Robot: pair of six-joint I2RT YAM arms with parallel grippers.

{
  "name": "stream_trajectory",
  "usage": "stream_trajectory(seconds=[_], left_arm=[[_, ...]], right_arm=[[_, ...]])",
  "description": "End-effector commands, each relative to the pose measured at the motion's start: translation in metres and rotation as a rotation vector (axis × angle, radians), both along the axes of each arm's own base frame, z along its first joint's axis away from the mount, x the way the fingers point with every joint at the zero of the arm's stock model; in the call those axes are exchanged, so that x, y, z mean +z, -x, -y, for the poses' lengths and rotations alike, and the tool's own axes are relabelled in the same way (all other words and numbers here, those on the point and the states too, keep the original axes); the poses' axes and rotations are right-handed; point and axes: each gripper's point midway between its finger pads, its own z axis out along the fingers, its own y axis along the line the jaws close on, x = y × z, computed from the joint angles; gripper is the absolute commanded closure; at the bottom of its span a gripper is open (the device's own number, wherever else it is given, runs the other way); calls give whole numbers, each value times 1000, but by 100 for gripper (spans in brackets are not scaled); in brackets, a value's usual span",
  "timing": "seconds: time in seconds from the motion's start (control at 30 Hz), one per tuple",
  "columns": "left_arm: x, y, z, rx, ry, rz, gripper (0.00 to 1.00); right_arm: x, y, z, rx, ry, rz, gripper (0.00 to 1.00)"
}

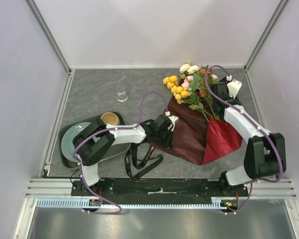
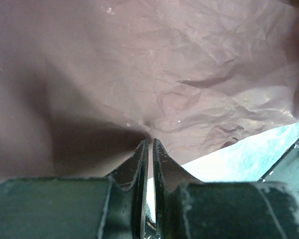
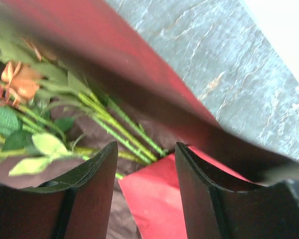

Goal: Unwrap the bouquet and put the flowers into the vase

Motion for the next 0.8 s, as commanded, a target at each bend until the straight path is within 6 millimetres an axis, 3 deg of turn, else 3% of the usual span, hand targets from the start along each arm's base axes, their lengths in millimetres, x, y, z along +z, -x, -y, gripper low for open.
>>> stream_trajectory(seconds=[0.0,0.1,0.13,0.17,0.23,0.3,0.4,0.5,0.53,0.63,0.67,0.77], left_arm=[[20,2,4,-10,71,20,86],[23,4,2,-17,79,23,86],[24,4,2,-21,80,26,85],[26,6,4,-31,86,24,85],[28,7,5,-38,94,22,85],[33,9,6,-51,109,13,84],[40,14,7,-66,138,11,81],[51,14,9,-75,165,22,78],[52,15,9,-77,169,22,77],[58,15,10,-77,187,29,75],[58,16,10,-78,194,25,74],[57,19,12,-84,210,13,71]], right_arm=[[13,-26,38,-100,85,-7,41],[8,-34,77,-208,116,-30,37],[5,-32,101,-272,102,-34,35],[-3,-29,111,-296,89,-65,34],[0,-29,120,-290,53,-87,32],[19,-27,115,-260,64,-62,29],[47,-23,77,-150,73,-1,27],[56,-13,31,-22,55,27,25],[53,-12,1,66,20,28,25],[24,-4,-57,240,-131,9,26],[0,3,-68,269,-169,-39,26],[-33,5,-101,355,-183,-133,32]])
